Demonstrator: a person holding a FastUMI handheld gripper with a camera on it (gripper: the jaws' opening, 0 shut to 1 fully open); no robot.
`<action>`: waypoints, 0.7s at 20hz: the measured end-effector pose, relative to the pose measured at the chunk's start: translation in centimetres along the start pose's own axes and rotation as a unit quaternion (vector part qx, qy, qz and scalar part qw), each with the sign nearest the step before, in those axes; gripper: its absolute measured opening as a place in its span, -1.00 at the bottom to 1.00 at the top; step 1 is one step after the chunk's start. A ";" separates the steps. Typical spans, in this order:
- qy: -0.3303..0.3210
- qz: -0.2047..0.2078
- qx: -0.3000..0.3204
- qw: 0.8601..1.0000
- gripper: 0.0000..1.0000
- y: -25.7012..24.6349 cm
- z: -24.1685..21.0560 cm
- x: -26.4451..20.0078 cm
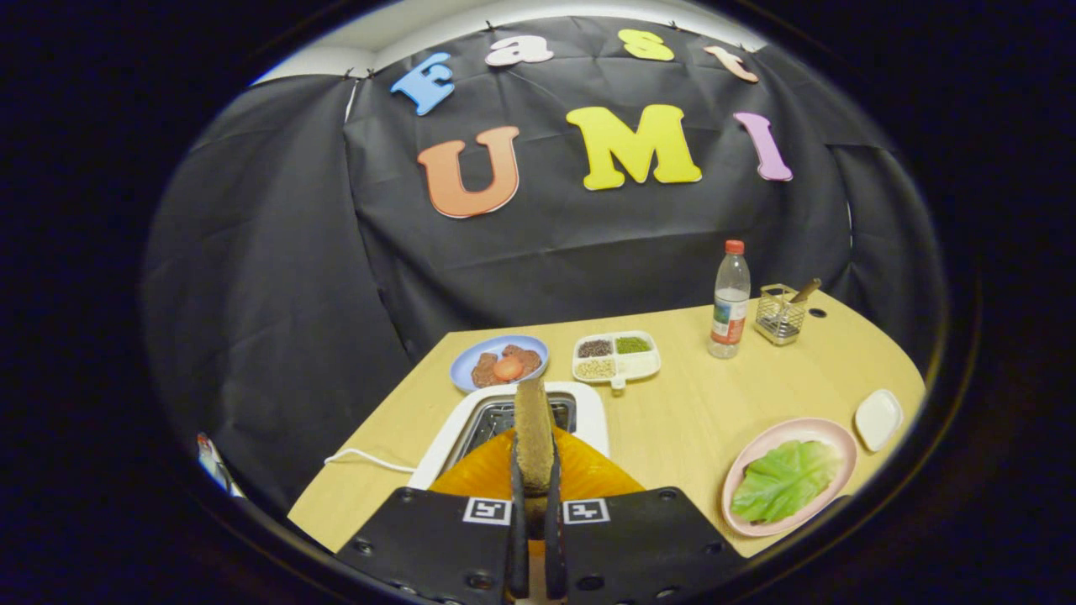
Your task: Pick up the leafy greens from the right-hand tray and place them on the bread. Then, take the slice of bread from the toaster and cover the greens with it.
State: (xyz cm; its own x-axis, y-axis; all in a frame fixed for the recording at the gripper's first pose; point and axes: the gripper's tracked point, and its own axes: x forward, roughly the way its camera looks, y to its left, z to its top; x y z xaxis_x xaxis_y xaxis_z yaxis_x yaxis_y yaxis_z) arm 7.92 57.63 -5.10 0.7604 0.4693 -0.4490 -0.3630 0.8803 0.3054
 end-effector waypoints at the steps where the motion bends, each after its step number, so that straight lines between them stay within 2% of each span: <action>1: -0.008 0.004 -0.001 1.000 -0.85 0.1 0.6 -0.5; 9: -0.073 0.060 0.030 0.995 -0.85 0.6 6.5 -4.6; 14: -0.108 0.061 0.047 0.991 -0.85 -2.4 9.6 -8.3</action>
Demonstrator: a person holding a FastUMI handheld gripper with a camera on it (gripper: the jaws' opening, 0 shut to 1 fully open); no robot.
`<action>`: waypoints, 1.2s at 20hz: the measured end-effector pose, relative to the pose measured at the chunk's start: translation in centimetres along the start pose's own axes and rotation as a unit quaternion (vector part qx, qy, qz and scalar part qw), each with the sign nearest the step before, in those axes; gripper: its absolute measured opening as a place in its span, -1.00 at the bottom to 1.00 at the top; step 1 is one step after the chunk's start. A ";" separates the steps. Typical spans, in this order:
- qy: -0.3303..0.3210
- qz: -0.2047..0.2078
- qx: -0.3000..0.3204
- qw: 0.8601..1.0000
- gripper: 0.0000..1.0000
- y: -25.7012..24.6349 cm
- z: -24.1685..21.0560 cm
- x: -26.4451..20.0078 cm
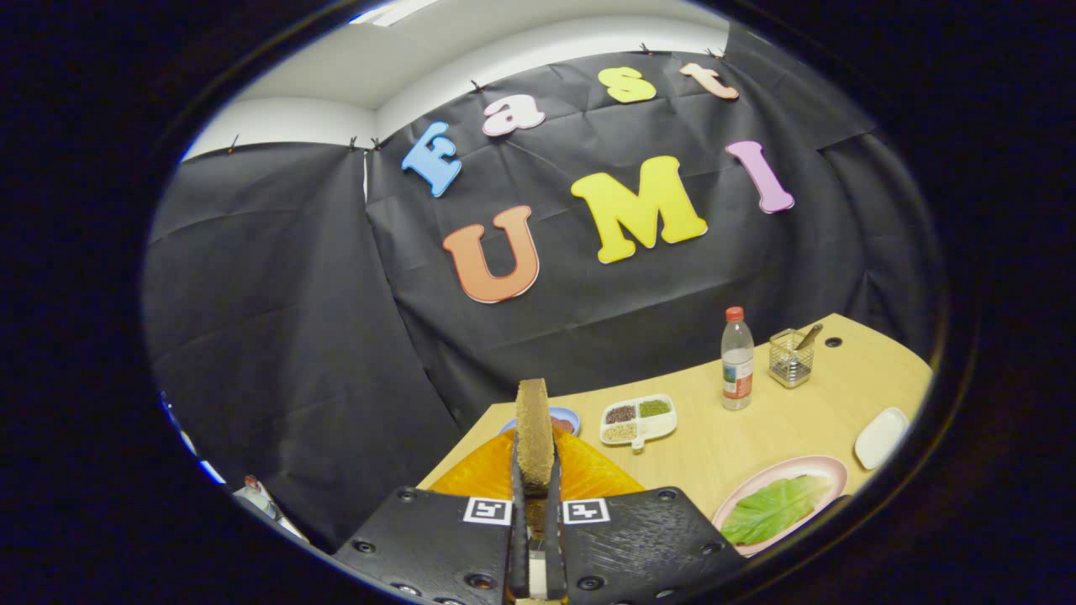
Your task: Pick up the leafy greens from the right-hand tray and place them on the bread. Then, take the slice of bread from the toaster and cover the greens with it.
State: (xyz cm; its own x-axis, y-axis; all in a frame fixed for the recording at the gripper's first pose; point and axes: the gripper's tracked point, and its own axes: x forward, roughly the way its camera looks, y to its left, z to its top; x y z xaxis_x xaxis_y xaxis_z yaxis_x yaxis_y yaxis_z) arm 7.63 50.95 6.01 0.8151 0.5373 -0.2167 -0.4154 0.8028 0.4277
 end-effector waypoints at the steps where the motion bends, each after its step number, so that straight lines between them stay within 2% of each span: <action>1: -0.008 -0.006 0.001 1.000 -0.85 -1.1 0.5 -0.7; 7: -0.048 -0.079 -0.020 0.996 -0.85 -10.3 1.4 -4.6; 11: -0.051 -0.126 -0.027 0.990 -0.86 -16.3 -0.4 -6.3; 18: 0.007 -0.133 0.004 0.991 -0.85 -20.6 -7.4 -4.3; 24: 0.030 -0.125 0.047 0.991 -0.85 -21.6 -10.6 -3.5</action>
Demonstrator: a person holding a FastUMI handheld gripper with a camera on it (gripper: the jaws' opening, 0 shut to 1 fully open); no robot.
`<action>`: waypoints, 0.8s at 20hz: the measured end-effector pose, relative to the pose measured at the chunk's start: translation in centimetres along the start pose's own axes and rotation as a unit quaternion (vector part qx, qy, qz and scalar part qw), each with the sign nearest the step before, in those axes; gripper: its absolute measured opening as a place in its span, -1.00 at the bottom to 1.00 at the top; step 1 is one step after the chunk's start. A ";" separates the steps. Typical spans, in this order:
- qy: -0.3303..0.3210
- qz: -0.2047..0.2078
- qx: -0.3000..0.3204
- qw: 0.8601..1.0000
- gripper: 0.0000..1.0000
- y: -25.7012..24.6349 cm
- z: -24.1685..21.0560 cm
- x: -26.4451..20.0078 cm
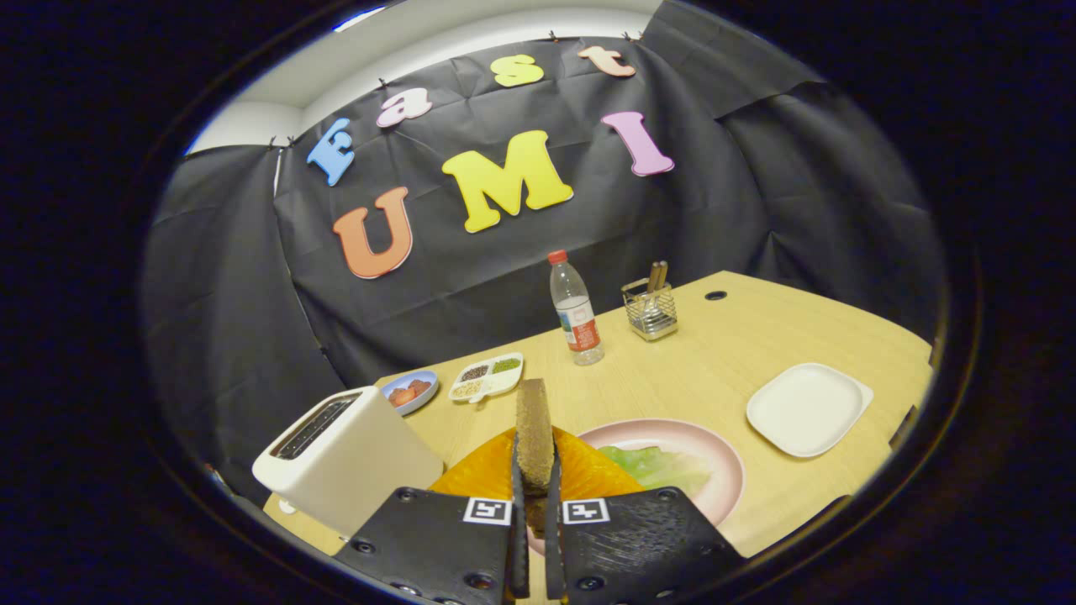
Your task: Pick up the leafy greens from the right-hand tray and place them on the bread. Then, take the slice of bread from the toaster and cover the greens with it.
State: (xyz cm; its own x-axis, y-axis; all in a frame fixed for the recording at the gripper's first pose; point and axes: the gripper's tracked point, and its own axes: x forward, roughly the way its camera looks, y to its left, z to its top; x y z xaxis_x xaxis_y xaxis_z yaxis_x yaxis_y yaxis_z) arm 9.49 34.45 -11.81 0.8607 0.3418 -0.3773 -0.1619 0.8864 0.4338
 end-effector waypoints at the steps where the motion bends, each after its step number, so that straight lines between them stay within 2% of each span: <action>1: 0.000 -0.003 0.004 1.000 -0.85 -0.5 -0.3 0.1; 6: 0.014 -0.015 -0.003 1.000 -0.83 -2.8 -1.4 0.3; 9: 0.019 -0.029 -0.020 0.999 -0.70 -4.8 -1.8 0.3; 13: 0.034 -0.035 -0.024 0.999 -0.51 -6.2 -2.4 1.0; 16: 0.039 -0.039 -0.037 0.998 -0.15 -7.2 -2.6 1.0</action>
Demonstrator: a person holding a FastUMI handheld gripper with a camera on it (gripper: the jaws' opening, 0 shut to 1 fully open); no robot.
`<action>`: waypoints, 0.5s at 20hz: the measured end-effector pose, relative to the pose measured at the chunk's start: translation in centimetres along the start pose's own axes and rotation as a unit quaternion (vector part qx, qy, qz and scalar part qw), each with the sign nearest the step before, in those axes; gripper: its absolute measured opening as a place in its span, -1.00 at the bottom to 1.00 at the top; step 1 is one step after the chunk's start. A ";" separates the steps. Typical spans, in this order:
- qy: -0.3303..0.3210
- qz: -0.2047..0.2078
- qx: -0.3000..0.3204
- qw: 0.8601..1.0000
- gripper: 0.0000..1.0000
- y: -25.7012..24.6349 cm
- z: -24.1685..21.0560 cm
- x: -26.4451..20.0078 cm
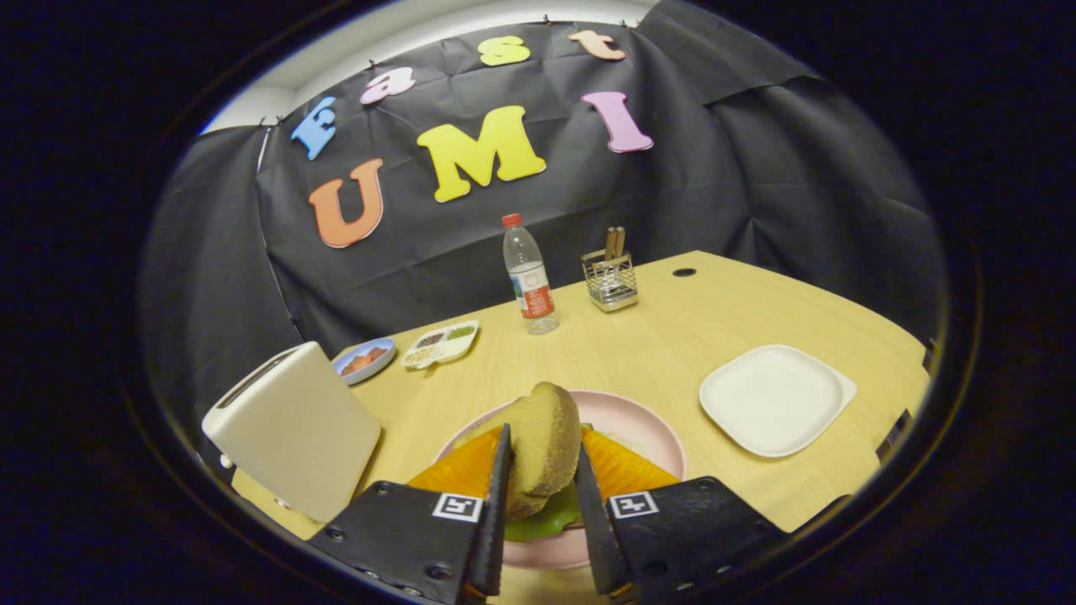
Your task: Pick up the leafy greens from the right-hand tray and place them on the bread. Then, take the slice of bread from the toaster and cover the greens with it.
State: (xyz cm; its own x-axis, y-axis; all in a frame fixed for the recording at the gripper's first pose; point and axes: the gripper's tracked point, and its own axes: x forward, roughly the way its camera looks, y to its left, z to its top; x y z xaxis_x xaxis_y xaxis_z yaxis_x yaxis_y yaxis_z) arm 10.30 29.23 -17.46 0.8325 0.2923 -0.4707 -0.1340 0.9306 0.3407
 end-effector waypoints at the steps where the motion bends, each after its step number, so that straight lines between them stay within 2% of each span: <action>1: 0.004 -0.002 -0.003 1.000 -0.03 -0.5 -0.2 0.3; 5: 0.007 -0.006 0.002 1.000 0.47 -2.1 -0.6 0.0; 10: -0.079 -0.018 -0.057 0.995 0.90 -4.6 3.8 -3.5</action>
State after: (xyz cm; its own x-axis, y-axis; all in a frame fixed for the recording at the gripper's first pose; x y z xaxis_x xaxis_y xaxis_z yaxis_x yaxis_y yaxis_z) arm 10.06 23.08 -14.24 0.9106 0.2284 -0.3445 -0.1552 0.9614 0.2272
